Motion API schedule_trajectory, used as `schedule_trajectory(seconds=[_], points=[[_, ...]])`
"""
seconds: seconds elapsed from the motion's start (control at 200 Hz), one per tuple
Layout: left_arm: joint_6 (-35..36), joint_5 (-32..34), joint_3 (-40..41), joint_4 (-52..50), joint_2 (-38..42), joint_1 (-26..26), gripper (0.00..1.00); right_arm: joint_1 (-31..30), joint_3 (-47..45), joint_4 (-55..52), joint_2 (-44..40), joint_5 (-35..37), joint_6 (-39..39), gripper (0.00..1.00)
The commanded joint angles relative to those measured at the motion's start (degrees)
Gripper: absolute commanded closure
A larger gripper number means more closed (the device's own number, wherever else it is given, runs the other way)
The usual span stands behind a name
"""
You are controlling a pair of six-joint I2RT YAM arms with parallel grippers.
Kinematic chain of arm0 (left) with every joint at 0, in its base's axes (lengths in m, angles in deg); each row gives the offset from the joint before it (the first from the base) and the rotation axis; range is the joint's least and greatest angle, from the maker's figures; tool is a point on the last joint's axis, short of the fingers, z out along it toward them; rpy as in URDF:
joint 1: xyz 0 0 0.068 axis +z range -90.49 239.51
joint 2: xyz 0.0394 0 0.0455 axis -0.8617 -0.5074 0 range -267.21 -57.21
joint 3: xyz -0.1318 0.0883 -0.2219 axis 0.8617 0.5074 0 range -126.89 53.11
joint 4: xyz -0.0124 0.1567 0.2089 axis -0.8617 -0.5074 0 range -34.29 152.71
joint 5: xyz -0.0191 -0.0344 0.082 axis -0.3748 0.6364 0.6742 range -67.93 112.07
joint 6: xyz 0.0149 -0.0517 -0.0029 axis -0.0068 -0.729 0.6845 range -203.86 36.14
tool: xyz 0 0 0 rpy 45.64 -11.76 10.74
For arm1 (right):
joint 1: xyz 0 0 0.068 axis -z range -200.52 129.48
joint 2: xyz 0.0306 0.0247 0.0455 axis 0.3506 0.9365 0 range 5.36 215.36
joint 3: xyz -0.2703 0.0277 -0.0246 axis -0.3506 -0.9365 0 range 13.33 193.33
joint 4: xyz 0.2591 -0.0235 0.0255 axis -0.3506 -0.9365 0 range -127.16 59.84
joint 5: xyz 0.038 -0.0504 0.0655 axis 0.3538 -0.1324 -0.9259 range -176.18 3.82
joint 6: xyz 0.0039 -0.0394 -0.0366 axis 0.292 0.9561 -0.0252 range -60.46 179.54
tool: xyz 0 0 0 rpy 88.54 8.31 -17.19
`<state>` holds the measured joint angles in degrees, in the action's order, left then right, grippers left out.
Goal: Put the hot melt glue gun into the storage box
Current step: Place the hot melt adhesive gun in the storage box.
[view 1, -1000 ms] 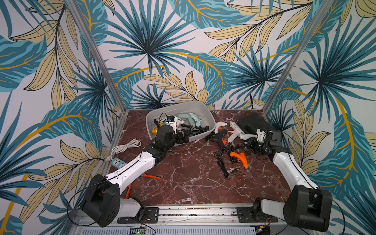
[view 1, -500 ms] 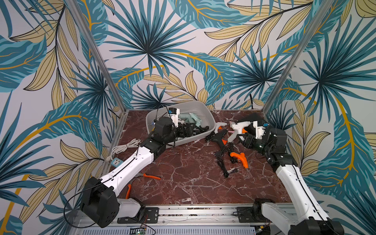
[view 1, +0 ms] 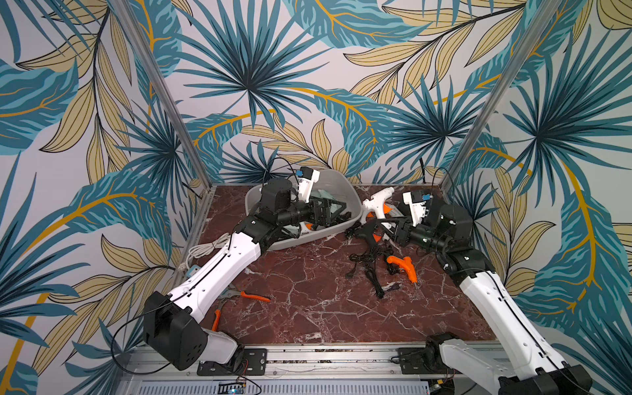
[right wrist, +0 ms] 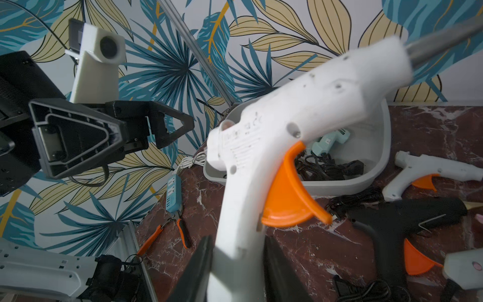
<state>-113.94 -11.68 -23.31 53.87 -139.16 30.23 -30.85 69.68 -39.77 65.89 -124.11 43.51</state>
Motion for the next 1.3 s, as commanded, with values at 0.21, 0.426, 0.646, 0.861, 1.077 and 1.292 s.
schedule_trajectory(seconds=[0.21,0.426,0.646,0.861,1.077,1.292], points=[[0.3,-10.7,-5.7,-2.9,-5.2,-1.1,0.00,-7.1,6.1,2.9,5.4,-1.0,4.4,1.00],[-0.5,-10.7,-5.8,-1.8,-6.2,-1.1,0.01,-10.2,8.0,2.8,8.1,-1.0,6.0,1.00],[-2.8,-9.4,-5.0,0.1,-5.9,-0.9,0.12,-12.3,9.5,0.9,9.9,-0.8,8.0,1.00],[-7.0,-9.7,-2.0,5.3,-4.8,1.0,0.28,-13.4,9.9,-0.5,10.3,-0.8,9.4,1.00],[-8.0,-10.3,-1.8,5.9,-4.5,1.2,0.52,-14.6,10.8,-1.8,11.3,-0.3,10.5,1.00],[-8.5,-10.2,-1.8,6.2,-3.8,1.6,0.93,-14.8,11.7,-2.3,11.7,1.6,10.3,0.85]])
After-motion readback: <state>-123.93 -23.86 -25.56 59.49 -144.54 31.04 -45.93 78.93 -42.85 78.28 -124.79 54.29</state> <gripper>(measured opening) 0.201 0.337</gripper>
